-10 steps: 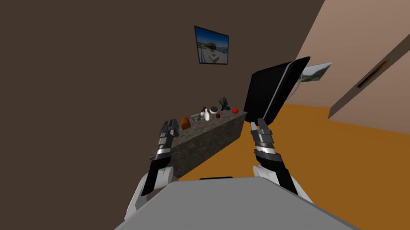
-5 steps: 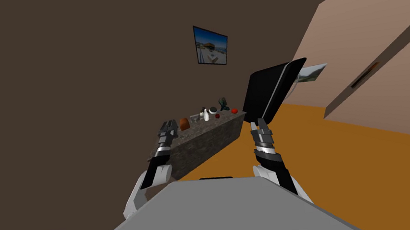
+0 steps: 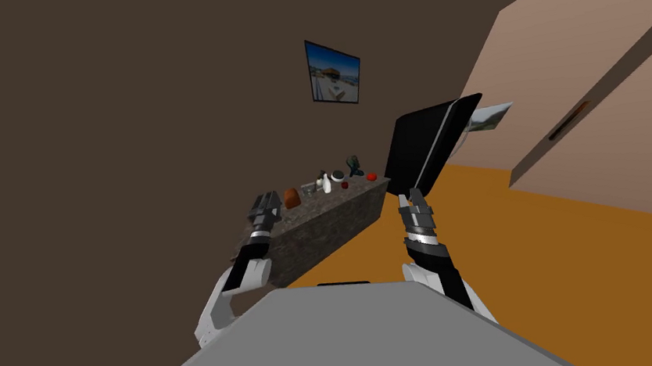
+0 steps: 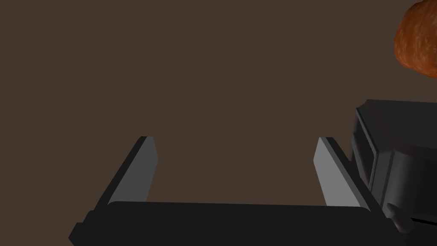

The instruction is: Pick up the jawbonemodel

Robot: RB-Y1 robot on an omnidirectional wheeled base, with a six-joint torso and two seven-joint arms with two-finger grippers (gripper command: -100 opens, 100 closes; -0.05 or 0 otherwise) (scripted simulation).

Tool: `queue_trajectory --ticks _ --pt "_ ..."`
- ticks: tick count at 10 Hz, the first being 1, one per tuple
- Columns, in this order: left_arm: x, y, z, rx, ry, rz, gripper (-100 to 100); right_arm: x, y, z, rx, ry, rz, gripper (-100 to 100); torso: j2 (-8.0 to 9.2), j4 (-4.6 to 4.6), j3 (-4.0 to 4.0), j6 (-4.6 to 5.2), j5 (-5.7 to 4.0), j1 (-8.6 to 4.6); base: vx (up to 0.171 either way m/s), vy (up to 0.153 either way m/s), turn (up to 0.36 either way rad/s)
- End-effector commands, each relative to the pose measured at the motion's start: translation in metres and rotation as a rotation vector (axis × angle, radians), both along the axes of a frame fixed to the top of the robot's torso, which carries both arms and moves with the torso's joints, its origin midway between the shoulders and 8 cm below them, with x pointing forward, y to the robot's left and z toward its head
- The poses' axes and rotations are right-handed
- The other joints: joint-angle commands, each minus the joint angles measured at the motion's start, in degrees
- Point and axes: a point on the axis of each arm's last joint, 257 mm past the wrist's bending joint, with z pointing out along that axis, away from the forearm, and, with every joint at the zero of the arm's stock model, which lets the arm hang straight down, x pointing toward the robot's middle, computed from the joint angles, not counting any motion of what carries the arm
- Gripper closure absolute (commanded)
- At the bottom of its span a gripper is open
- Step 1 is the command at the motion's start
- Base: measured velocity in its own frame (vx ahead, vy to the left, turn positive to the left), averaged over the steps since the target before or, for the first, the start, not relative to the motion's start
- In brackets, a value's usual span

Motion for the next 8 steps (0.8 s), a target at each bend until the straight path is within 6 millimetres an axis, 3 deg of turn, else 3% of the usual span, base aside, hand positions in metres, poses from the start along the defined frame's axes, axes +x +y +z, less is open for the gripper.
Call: queue_trajectory --ticks 1,8 --pt "0.008 0.008 -0.008 -0.033 0.036 -0.003 -100 0.000 0.000 0.000 0.000 0.000 0.000 0 0.00 0.00 0.00 0.00 0.00 0.00 0.033 0.009 -0.060" --pt "0.023 0.024 -0.039 -0.113 0.171 0.011 -100 0.000 0.000 0.000 0.000 0.000 0.000 0 0.01 0.00 0.00 0.00 0.00 0.00 0.021 0.005 -0.032"
